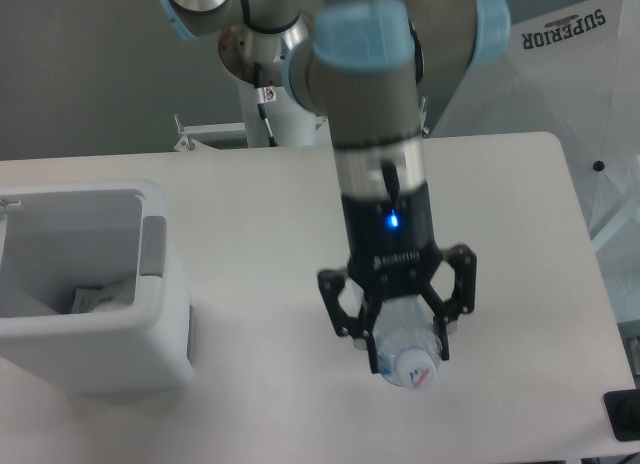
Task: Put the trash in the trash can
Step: 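Lift the bottle and carry it over the trash bin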
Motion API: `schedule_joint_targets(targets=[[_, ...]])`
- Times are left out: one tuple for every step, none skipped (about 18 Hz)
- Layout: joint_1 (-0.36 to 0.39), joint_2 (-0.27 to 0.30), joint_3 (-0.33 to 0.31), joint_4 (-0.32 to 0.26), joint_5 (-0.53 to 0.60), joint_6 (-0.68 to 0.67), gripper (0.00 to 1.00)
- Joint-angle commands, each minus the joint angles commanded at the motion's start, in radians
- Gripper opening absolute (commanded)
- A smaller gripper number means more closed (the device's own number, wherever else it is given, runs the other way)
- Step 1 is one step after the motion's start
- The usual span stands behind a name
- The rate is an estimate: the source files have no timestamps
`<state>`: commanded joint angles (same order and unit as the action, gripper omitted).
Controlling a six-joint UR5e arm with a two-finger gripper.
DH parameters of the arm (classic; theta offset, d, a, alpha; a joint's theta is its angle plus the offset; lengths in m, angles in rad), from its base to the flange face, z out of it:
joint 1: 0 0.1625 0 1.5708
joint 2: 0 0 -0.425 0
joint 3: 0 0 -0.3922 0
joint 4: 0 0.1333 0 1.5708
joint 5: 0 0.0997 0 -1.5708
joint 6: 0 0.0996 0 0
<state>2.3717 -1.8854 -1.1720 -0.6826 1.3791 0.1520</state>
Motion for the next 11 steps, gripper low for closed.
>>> schedule_joint_targets(targets=[[-0.017, 0.015, -0.005, 0.002, 0.000, -0.012, 0.63], [-0.032, 0.034, -0.011, 0.000, 0.000, -0.014, 0.63], [-0.049, 0.042, -0.014, 0.000, 0.000, -0.015, 0.63], [-0.071, 0.045, -0.008, 0.000, 0.000, -0.022, 0.63], [-0.097, 0.045, -0.003, 0.002, 0.000, -0.038, 0.63], [-0.121, 0.048, -0.005, 0.002, 0.003, -0.046, 0.63], [-0.141, 0.048, -0.003, 0.002, 0.003, -0.046, 0.63], [-0.187, 0.046, -0.008, 0.002, 0.003, -0.049, 0.63], [-0.212, 0.045, -0.009, 0.002, 0.003, -0.051, 0.63], [-0.229, 0.040, -0.011, 0.002, 0.003, -0.049, 0.63], [-0.256, 0.039, -0.012, 0.002, 0.003, -0.051, 0.63]])
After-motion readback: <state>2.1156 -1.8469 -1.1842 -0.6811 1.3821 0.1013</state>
